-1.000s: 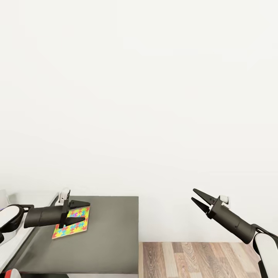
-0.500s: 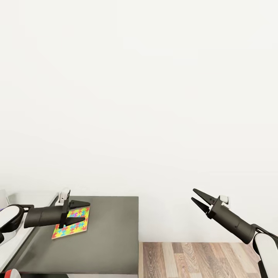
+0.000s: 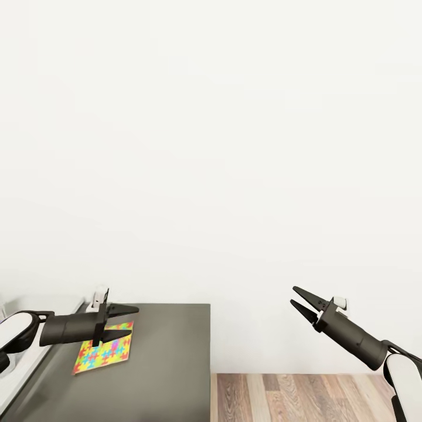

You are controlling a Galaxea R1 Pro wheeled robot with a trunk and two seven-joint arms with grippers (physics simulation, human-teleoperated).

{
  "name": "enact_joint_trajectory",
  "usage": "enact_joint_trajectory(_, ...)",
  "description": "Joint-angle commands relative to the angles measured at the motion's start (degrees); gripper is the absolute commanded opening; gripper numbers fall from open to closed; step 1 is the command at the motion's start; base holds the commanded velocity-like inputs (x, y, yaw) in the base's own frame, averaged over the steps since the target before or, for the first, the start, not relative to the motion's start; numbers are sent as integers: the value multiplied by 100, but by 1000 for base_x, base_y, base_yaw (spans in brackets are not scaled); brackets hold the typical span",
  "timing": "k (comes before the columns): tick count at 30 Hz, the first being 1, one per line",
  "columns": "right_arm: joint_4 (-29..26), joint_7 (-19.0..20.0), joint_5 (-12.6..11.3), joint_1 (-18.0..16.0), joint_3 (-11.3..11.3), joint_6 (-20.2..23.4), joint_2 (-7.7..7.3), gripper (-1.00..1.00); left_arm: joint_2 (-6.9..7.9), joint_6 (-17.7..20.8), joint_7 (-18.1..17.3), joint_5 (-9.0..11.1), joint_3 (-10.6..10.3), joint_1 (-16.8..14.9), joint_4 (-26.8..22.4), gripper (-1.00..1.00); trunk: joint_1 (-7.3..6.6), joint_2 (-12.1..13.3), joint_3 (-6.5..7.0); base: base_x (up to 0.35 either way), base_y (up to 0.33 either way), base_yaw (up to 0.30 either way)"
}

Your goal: Put all the toys in the child's room - the three board games (two on the bed and one on the table), the two jigsaw puzzles on the table, and the tennis ball on the table - inside the toy box on the table in the child's room.

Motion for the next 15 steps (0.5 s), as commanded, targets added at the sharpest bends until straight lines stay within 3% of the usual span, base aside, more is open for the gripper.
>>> enact_joint_trajectory(1, 0, 34, 29, -7, -9, 28, 1, 100, 5, 1, -49, -34, -14, -10, 4, 100, 6, -13, -13, 179, 0, 0)
enact_joint_trajectory(4, 0, 31, 29, -7, -9, 27, 1, 100, 4, -17, -49, -95, 1, -10, 14, 100, 6, -13, -13, 103, 0, 0)
enact_joint_trajectory(9, 2, 30, 32, -7, -9, 17, 1, 100, 4, -97, -49, -517, 106, -10, 19, 100, 6, -13, -13, 25, 0, 0)
enact_joint_trajectory(15, 8, 40, 36, -7, -17, 9, -38, 100, -58, -165, -5, -757, 217, -35, 39, 100, 6, -13, -13, 3, 0, 0)
